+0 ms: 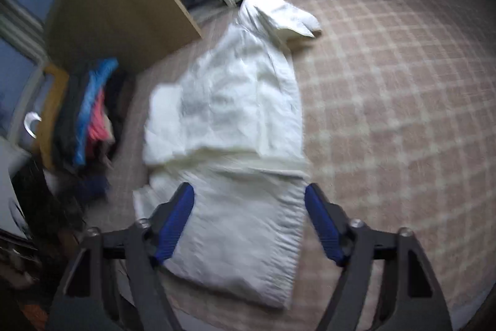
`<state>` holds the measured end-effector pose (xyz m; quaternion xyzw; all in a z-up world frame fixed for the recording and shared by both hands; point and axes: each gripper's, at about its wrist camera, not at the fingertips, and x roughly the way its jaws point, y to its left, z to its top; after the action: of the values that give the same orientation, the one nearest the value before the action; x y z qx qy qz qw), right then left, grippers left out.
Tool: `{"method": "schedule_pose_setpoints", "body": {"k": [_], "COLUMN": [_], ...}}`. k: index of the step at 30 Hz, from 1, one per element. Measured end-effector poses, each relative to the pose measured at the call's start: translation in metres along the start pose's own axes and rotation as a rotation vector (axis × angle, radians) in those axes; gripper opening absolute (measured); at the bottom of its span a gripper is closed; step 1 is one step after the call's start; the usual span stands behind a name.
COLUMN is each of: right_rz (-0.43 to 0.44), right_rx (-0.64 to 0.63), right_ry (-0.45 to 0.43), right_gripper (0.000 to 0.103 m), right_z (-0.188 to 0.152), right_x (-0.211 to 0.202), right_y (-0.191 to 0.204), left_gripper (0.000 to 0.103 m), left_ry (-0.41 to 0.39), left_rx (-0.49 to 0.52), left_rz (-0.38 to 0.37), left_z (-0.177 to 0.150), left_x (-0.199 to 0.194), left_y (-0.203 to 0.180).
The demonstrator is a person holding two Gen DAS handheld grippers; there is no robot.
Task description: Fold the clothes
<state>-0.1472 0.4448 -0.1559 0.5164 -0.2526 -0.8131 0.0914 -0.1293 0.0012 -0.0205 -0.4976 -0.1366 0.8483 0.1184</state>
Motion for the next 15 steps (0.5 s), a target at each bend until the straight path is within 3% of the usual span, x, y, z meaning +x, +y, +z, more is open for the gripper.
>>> {"method": "schedule_pose_setpoints", "body": {"k": [1, 3, 5, 6, 8, 11, 15], "right_rz": [0.059, 0.066, -0.072, -0.148, -0.178, -0.161, -0.318], "right_rx": [0.05, 0.113, -0.013, -0.095, -0.188, -0.304, -0.499], "right_ry": [0.039, 0.075, 0.03, 0.014, 0.026, 0.023, 0.121], "right_gripper": [0.074, 0.073, 0.07, 0.06, 0.044, 0.043, 0.044], "right_z": [0.008, 0.016, 0.012, 0.007, -0.011, -0.043, -0.066], "right_x": [0.01, 0.022, 0.014, 0.009, 0.008, 0.024, 0.071], "right_y": [-0.007, -0.011, 0.002, 0.009, 0.016, 0.023, 0.028], "left_gripper": [0.031, 0.031, 0.029, 0.029, 0.025, 0.025, 0.025], "left_ry": [0.024, 0.086, 0.123, 0.126, 0.119, 0.114, 0.126], "left_rx": [0.011, 0.009, 0.01, 0.005, -0.006, 0.003, 0.006], "left_rz": [-0.021, 0.001, 0.087, 0.115, 0.147, 0.2, 0.249], "left_z": [-0.002, -0.005, -0.009, -0.011, -0.016, -0.018, -0.014], "left_x": [0.013, 0.047, 0.074, 0.079, 0.085, 0.088, 0.093], "left_y": [-0.009, -0.018, -0.018, -0.017, -0.015, -0.021, -0.029]}}
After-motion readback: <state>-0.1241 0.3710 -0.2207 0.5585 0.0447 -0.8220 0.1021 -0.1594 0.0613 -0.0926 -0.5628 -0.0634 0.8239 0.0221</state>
